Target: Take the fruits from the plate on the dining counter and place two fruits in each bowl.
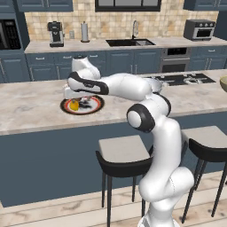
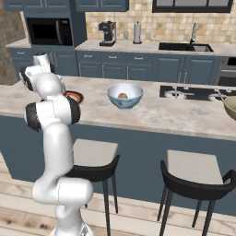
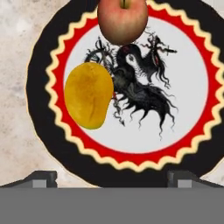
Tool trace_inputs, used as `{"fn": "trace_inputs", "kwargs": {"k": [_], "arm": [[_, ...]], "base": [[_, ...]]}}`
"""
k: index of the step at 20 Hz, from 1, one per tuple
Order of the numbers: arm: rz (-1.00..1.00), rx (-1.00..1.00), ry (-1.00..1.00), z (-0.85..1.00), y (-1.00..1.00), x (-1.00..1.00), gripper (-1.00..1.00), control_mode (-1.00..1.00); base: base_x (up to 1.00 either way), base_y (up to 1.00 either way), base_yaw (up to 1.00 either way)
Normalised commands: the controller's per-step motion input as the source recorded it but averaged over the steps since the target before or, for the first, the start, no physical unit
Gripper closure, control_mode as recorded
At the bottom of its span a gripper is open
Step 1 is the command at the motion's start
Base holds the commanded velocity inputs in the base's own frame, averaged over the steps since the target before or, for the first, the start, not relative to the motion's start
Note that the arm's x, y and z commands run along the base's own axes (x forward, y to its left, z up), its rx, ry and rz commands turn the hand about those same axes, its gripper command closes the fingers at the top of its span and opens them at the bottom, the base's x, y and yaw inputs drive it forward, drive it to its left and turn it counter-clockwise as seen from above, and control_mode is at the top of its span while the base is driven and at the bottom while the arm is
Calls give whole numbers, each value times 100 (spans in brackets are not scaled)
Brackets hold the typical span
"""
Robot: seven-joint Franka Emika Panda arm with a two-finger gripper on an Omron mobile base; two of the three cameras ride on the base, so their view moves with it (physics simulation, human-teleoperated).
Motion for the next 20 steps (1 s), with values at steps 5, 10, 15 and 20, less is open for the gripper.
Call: {"fn": "trace_inputs", "kwargs": {"k": [5,10,15,20], "arm": [[1,0,-1,-23,16,40,-100,-100],[0,0,-1,-27,25,36,-100,-100],[0,0,-1,-19,22,32,-100,-100],[0,0,0,-19,1,3,-100,-100]], "base": [[0,0,0],[0,0,0],[0,0,0],[0,0,0]]}}
